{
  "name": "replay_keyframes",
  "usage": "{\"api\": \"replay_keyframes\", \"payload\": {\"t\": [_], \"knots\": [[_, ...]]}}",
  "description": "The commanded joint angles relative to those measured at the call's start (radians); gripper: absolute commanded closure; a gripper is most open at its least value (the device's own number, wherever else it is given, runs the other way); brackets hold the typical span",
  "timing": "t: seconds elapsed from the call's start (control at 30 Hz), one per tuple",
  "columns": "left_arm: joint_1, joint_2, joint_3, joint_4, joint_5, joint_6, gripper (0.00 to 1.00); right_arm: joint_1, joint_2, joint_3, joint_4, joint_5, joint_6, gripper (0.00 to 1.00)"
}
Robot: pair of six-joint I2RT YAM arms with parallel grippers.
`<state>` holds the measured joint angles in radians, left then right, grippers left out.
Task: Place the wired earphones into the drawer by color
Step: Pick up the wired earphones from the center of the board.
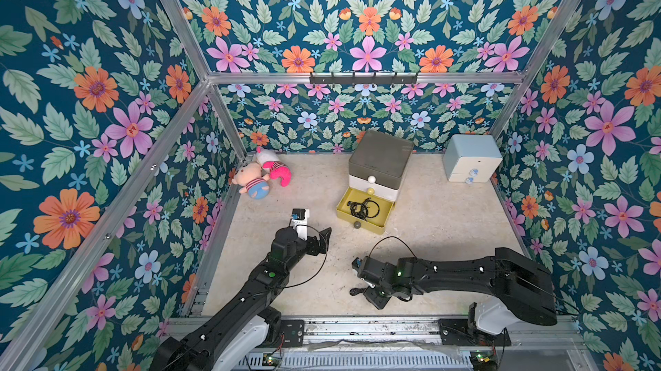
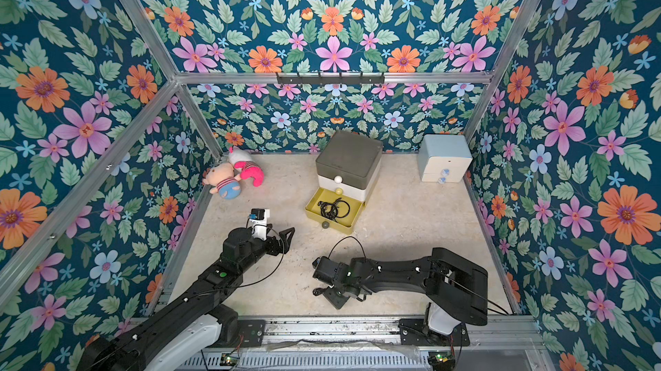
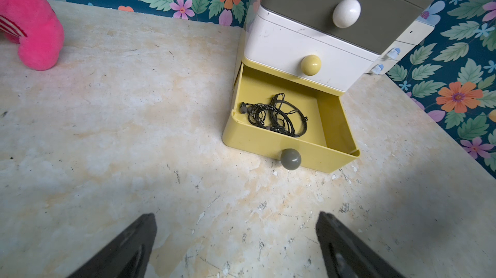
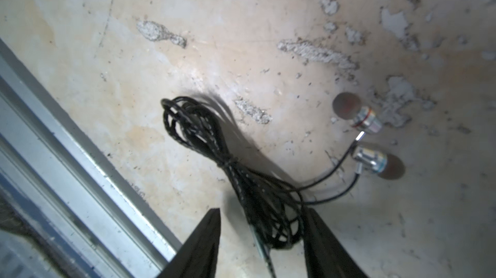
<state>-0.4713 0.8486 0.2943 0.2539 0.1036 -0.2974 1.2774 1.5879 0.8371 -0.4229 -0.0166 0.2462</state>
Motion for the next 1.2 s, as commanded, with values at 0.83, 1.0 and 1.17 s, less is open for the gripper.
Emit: {"api": "replay_keyframes", "payload": {"t": [0.83,1.0,1.17], "knots": [[0.002,0.031,0.009,0.009,-0.021,0.006,0.01,0.018,0.014,-0.009,0.126,-0.006,0.038,0.89],[0.002,0.026,0.009,0.008,-0.021,0.007,0.01,0.018,-0.009,-0.015,0.128,0.010,0.050,0.94],[0.002,0.014,0.014,-0.002,-0.014,0.001,0.01,0.017,-0.039,0.001,0.136,0.030,0.057,0.97]]}}
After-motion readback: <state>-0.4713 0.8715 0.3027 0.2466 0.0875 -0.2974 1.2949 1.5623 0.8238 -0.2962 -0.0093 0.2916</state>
